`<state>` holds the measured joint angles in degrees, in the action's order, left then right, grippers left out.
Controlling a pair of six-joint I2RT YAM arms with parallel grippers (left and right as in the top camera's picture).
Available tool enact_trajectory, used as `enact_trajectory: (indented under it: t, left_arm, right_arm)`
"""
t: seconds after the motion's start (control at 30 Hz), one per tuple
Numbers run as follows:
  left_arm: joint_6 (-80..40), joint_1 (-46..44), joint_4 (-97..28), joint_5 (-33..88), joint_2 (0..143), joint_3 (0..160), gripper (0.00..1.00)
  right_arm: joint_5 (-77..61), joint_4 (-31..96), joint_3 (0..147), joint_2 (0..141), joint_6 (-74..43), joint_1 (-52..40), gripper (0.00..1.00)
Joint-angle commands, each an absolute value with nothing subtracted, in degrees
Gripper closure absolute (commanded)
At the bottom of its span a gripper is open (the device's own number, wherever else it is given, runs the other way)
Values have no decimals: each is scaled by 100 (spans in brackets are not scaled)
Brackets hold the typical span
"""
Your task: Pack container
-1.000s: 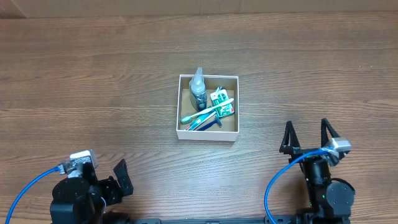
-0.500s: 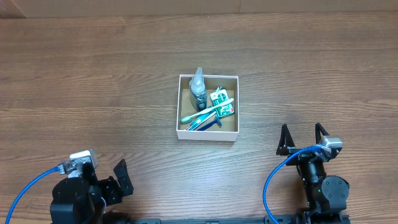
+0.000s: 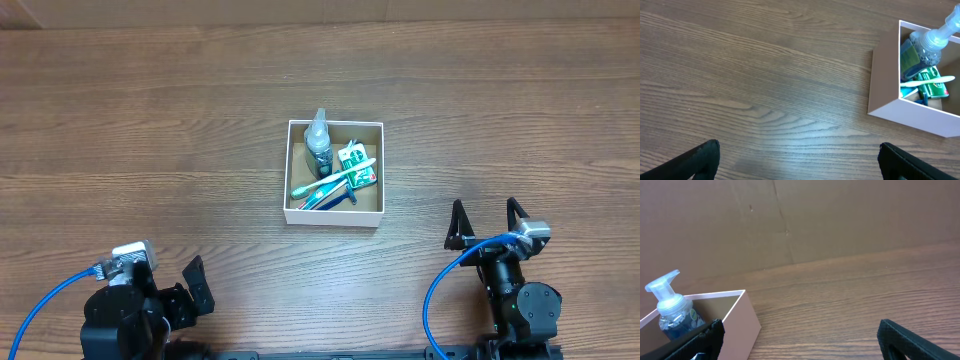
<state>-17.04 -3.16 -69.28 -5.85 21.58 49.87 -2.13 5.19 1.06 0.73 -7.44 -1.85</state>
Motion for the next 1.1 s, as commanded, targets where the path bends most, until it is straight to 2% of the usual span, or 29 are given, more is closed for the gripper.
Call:
enact_trajectory:
  t: [0.0, 0.4, 0.6, 0.9, 1.07]
  left_arm:
    - [-1802, -301, -6919, -637, 2128, 4960, 0]
    - [-1640, -301, -6670, -676, 2110, 4755, 0]
    - [-504, -301, -4615, -141, 1522, 3371, 0]
    - [-381, -301, -1796, 130, 139, 1107, 0]
    - [34, -301, -255, 331, 21, 399, 0]
  right_arm:
    - [-209, 478, 49, 16, -725, -165, 0]
    - [-209, 480, 49, 16, -722, -165, 0]
    - [-209, 478, 49, 16, -722, -165, 0]
    - [-209, 478, 49, 16, -722, -165, 0]
    - [-209, 478, 49, 16, -722, -165, 0]
